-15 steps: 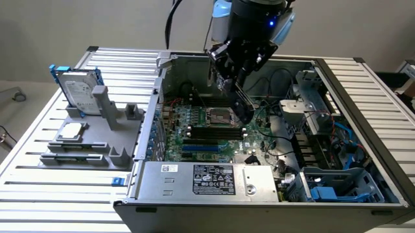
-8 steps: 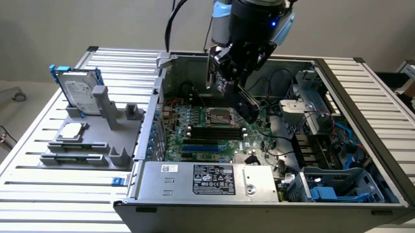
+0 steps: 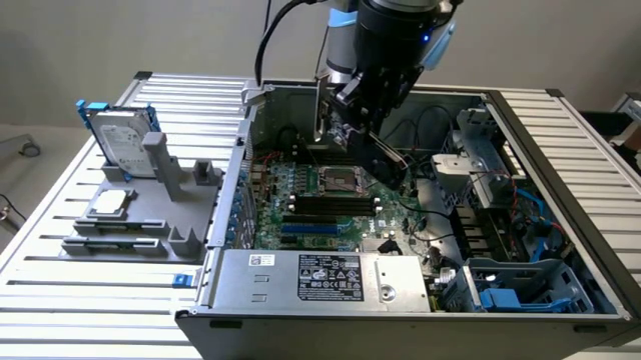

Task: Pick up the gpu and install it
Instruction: 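Insert the gpu into the slot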

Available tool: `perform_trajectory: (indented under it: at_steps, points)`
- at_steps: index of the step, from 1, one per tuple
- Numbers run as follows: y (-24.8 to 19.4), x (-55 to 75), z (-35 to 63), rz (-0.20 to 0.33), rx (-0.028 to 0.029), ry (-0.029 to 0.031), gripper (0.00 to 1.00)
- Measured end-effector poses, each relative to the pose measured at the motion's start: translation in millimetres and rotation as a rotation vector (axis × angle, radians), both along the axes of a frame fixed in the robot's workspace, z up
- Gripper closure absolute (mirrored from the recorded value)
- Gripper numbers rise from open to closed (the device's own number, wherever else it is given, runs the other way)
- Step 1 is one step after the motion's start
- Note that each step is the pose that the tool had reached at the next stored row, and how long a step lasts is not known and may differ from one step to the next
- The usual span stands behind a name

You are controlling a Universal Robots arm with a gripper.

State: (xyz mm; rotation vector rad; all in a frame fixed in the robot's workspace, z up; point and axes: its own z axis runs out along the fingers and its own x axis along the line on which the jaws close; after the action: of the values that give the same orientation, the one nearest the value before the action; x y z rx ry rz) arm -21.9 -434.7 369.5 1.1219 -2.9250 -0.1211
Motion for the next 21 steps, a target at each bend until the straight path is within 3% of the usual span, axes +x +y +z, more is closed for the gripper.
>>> perform_trajectory:
  at_steps: [12, 21]
  points:
    - [0.0, 0.0, -5.9, 0.219, 0.0070, -0.0121, 0.74]
    - [0.0, 0.0, -9.9, 0.382, 0.0100, -0.0152, 0.74]
